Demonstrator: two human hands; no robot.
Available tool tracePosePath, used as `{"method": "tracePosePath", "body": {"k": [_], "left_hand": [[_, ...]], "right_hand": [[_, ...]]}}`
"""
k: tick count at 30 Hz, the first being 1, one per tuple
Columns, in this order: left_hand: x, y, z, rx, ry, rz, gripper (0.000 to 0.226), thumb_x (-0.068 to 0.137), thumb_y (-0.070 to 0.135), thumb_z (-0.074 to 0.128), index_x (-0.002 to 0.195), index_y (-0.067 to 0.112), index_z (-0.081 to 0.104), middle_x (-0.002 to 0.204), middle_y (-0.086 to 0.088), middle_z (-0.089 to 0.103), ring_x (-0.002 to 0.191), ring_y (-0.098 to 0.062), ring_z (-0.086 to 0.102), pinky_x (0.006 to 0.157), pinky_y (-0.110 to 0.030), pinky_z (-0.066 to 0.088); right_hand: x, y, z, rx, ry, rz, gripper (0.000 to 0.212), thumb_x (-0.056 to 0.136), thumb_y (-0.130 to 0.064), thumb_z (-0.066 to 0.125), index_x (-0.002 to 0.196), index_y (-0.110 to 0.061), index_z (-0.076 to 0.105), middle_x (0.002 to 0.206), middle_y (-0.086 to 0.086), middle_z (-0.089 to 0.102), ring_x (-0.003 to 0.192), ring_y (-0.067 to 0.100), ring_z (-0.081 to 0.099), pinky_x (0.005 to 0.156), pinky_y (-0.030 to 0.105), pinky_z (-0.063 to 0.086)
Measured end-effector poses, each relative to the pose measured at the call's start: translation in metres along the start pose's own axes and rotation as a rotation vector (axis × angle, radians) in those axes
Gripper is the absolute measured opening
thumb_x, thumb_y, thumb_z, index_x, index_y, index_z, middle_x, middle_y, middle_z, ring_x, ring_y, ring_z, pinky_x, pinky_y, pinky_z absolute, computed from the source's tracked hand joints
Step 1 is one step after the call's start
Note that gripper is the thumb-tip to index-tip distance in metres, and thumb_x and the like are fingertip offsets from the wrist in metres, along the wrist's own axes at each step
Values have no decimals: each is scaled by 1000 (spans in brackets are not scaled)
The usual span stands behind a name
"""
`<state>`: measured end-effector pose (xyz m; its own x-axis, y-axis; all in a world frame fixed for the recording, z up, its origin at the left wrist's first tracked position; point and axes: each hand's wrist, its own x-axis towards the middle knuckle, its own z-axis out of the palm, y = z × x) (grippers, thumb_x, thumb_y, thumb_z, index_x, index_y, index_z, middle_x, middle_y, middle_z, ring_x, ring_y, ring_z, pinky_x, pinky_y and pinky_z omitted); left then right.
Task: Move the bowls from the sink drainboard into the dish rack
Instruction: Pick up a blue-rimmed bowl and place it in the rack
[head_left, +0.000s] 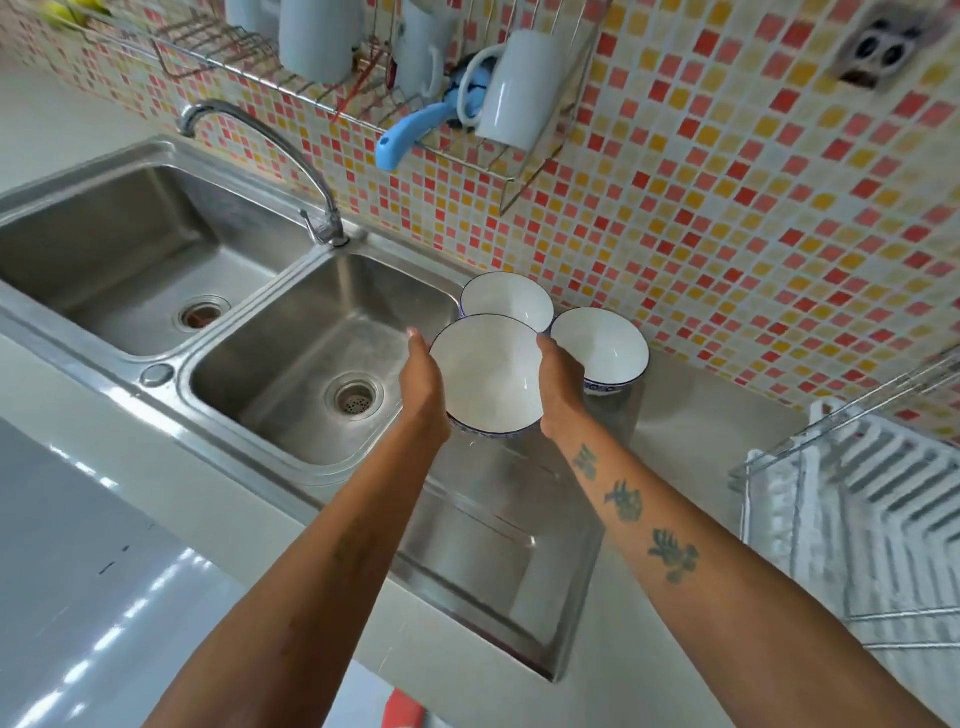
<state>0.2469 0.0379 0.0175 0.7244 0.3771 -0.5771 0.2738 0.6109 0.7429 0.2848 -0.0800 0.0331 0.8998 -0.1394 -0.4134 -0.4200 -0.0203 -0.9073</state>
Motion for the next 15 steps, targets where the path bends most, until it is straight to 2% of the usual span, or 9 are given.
{"method": "tracePosePath", "body": {"k": [2, 4, 7, 9, 11, 13, 15], "left_hand": [[-27, 16, 14, -45, -34, 40, 51, 99, 57, 25, 105, 22, 62, 112, -9, 69, 98, -28, 64, 89, -42, 52], [-58, 33, 31, -72, -74, 70, 45, 100, 53, 26, 100, 24, 60, 103, -5, 68, 94, -27, 63, 91, -44, 52], [-110, 59, 58, -136, -165, 113, 31, 100, 43, 37, 108, 23, 59, 95, -1, 67, 83, -21, 64, 73, -36, 55], [-148, 74, 80, -164, -334, 144, 29, 96, 38, 43, 111, 21, 62, 97, -2, 70, 85, -22, 65, 70, -32, 55], [-186, 85, 104, -133, -545, 145, 29, 94, 37, 43, 110, 23, 63, 109, -5, 69, 96, -27, 63, 87, -39, 54], [-224, 89, 128, -78, -733, 115, 38, 93, 42, 41, 115, 24, 65, 120, -6, 67, 107, -32, 62, 99, -51, 46], [-263, 86, 149, -6, -910, 72, 45, 91, 53, 39, 115, 28, 68, 118, -5, 71, 103, -34, 67, 95, -60, 46]], "right_hand": [[-17, -23, -14, -2, 17, -69, 37, 92, -41, 49, 113, -13, 59, 123, 7, 62, 108, 27, 56, 100, 46, 47], [-40, -50, -30, 9, 35, -146, 51, 89, -48, 48, 125, -12, 58, 132, 8, 59, 117, 29, 56, 102, 50, 46], [-81, -97, -63, 34, 69, -341, 49, 90, -49, 46, 121, -15, 63, 129, 8, 62, 116, 28, 57, 102, 51, 47], [-112, -128, -95, 91, 121, -513, 36, 94, -40, 46, 109, -14, 66, 109, -1, 68, 104, 17, 61, 97, 41, 50], [-144, -156, -131, 146, 180, -669, 23, 97, -30, 47, 88, -21, 67, 76, -16, 58, 75, 0, 53, 77, 24, 46], [-180, -178, -169, 205, 261, -786, 33, 97, -24, 49, 65, -26, 54, 57, -14, 46, 55, -1, 41, 61, 18, 36], [-210, -190, -208, 244, 328, -909, 38, 97, -23, 49, 59, -17, 47, 52, -6, 43, 53, 4, 35, 54, 16, 31]]}}
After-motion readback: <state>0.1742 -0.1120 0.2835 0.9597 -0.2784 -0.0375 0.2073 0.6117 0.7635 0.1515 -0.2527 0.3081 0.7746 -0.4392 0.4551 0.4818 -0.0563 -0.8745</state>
